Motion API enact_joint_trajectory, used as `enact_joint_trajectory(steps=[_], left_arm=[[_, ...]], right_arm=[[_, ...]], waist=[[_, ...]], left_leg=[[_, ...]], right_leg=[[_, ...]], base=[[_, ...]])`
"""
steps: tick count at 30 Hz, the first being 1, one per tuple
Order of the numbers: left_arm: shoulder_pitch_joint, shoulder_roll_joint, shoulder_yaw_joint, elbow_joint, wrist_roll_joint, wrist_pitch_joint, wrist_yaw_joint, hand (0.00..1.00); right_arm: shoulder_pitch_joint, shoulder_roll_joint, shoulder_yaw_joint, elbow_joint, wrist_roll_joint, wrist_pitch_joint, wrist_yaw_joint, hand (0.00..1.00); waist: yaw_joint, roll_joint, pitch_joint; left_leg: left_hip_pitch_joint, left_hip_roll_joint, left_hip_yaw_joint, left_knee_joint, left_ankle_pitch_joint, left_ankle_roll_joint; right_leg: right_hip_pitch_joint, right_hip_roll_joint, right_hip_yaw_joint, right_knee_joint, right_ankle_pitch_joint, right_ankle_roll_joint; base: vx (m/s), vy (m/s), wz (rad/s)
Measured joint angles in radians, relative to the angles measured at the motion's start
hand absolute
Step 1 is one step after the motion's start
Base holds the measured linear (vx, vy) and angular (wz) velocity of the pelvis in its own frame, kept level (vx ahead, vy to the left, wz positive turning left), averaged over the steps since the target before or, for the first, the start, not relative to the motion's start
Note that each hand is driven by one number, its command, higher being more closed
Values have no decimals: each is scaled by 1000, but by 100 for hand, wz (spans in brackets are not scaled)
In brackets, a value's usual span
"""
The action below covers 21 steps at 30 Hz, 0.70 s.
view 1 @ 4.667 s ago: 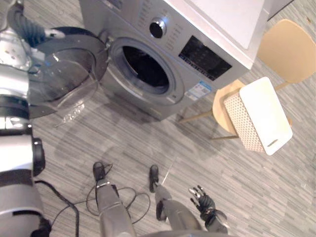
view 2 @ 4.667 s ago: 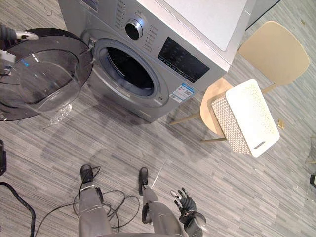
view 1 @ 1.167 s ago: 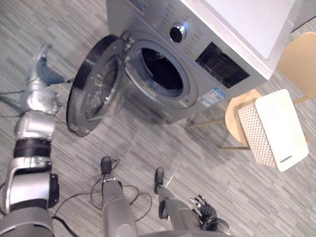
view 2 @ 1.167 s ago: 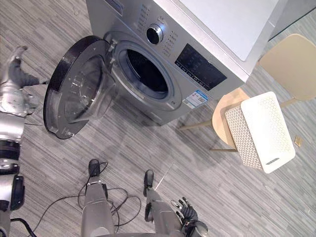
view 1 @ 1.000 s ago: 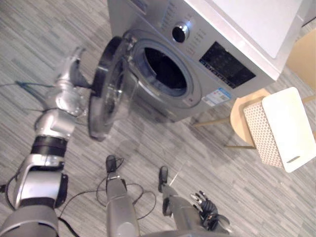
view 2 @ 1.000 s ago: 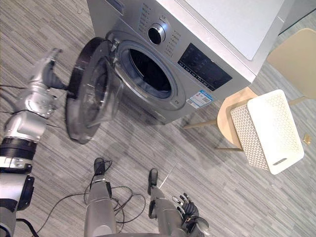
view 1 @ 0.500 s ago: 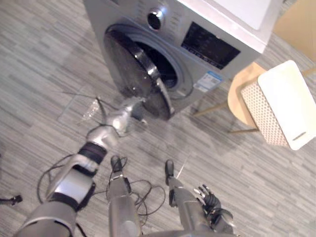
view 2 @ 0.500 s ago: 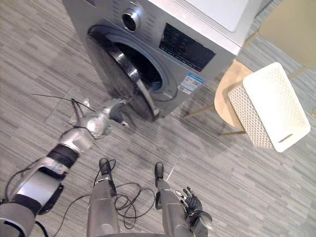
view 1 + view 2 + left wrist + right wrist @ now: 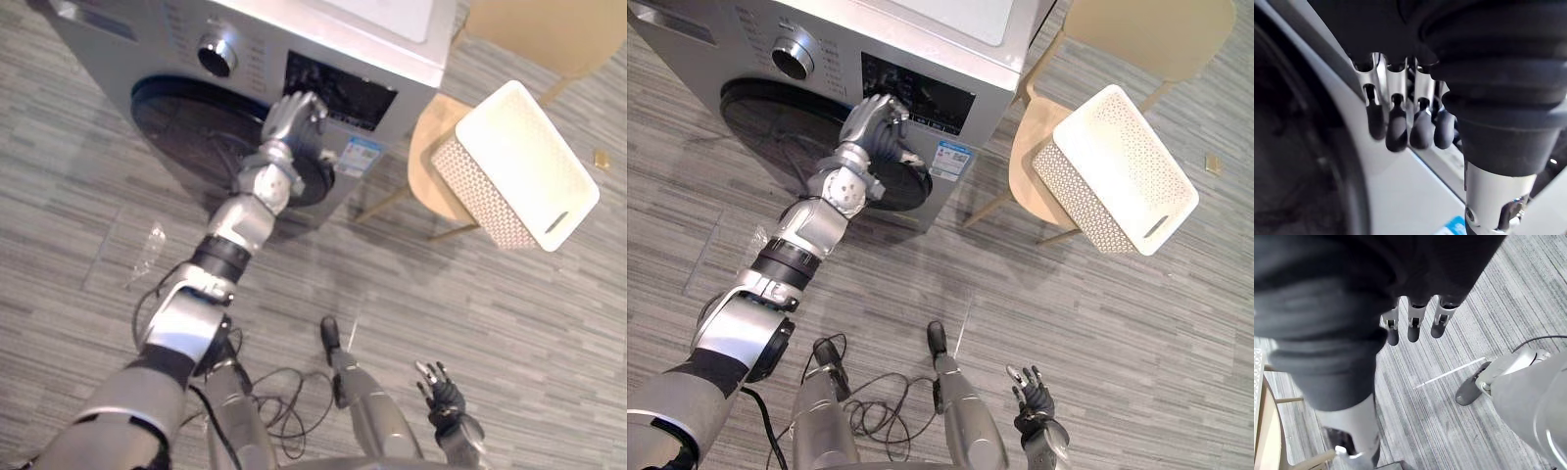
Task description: Pick up the laundry basket with both hands and put the clothes into the washing machine.
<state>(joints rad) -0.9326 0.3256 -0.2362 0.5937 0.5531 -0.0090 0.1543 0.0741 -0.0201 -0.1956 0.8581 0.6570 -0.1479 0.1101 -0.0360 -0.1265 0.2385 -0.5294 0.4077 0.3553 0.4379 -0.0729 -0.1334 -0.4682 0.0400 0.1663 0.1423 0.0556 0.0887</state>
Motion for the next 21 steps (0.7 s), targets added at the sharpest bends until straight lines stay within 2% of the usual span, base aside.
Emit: enact_joint_trajectory(steps=[1,4,8,11,13,16,21], left_arm=[[74,5,50,5,-2,2,2,0],[204,-12,85,6,-31,-25,19,0],[495,-121,179,134,-126,-23,-7,0],[667,-192,247,230,-193,-23,-22,0],[781,-237,302,304,-303,-30,-23,0],[899,-282,366,395,-431,-47,-47,0],[974,-302,418,504,-526,-69,-89,0]], right_arm=[[12,2,-2,7,-5,2,-2,0],[24,9,-27,44,-38,13,-7,0],[43,14,-41,93,-79,24,-21,0],[42,14,-45,116,-80,25,-28,0],[38,18,-74,146,-81,25,-29,0],[30,19,-113,202,-81,19,-48,0],[14,1,-130,294,-83,17,-66,0]], waist=[[-1,13,-9],[7,41,-44],[5,76,-118],[13,82,-160],[25,89,-195],[27,99,-246],[27,107,-287]], left_leg=[[18,-4,6,-1,-6,3],[39,-10,7,-5,-12,6],[126,-54,11,-59,-12,6],[177,-89,17,-114,-12,6],[223,-119,14,-168,-10,9],[295,-166,6,-257,10,18],[391,-223,-22,-406,65,20]], right_leg=[[15,-5,1,0,-3,4],[38,-12,-2,0,-11,10],[107,-45,-24,9,-50,5],[133,-65,-30,12,-65,8],[168,-84,-44,6,-73,9],[227,-113,-61,-28,-77,10],[294,-143,-91,-89,-77,8]], base=[[22,-3,-4],[17,1,5],[48,1,22],[49,12,20],[44,4,26],[64,16,26],[43,19,21]])
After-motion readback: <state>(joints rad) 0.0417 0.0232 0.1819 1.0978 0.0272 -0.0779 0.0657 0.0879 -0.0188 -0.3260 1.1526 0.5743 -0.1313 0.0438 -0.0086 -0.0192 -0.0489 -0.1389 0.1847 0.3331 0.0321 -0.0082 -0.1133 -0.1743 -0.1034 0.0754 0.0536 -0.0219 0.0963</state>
